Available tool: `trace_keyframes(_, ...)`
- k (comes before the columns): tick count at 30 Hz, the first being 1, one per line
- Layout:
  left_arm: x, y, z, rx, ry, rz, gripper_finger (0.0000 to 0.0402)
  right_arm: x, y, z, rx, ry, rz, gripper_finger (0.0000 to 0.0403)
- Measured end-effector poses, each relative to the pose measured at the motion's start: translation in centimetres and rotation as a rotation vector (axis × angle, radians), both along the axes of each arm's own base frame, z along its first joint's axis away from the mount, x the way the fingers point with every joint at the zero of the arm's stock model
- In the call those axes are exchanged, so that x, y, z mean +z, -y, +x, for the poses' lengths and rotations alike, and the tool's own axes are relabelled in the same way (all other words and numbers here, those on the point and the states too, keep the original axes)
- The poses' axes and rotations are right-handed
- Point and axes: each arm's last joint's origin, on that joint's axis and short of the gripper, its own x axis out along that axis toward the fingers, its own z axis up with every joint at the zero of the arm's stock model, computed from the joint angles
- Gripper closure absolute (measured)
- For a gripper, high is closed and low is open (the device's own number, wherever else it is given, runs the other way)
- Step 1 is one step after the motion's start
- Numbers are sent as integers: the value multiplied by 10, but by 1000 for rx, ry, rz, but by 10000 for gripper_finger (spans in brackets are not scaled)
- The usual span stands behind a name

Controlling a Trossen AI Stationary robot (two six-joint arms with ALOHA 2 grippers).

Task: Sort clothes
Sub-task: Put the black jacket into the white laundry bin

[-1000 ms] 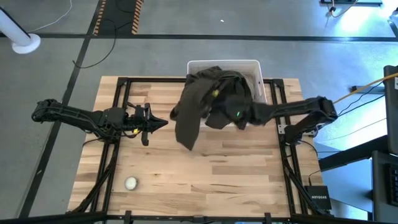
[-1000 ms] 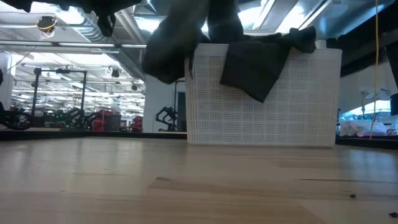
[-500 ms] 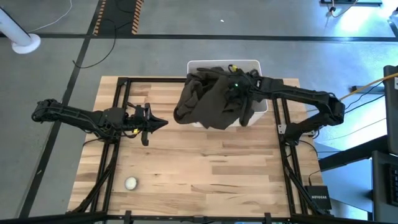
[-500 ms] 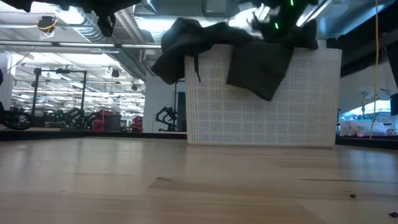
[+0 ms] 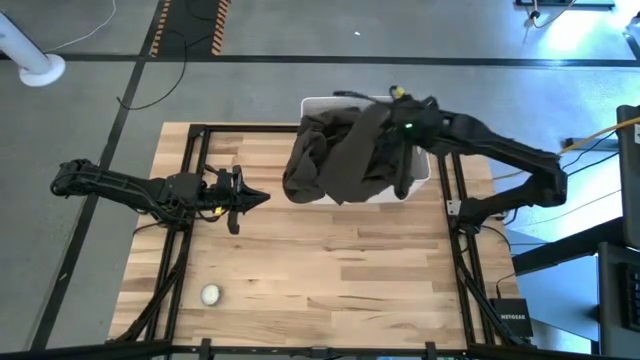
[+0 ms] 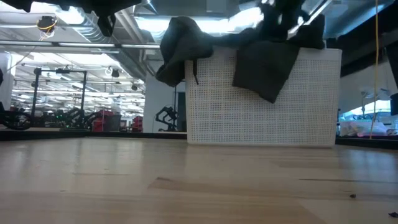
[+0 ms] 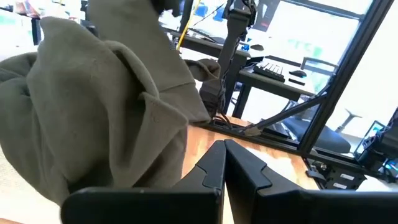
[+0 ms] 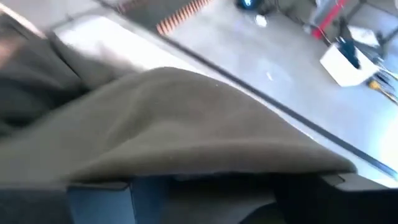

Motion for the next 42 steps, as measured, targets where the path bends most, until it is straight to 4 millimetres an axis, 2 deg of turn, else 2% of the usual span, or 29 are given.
trace_keyframes(5,0,0,0,0,1,-10,401,42,-26,-10,94,149,-47,143)
trace_keyframes(10,0,0,0,0,5,-10,402,48,-47,-3,223,161,-90,143)
trace_keyframes(13,0,0,0,1,6,-7,402,41,-58,12,321,129,-137,143)
trace_keyframes(20,0,0,0,4,5,-5,402,13,-85,64,611,139,-165,143)
trace_keyframes(26,0,0,0,4,3,-3,401,-20,-93,102,698,57,-133,143)
trace_keyframes(32,0,0,0,4,1,-1,402,-45,-94,123,701,-12,-106,143)
trace_keyframes(42,0,0,0,4,2,-3,402,-67,-94,139,661,-14,-40,143)
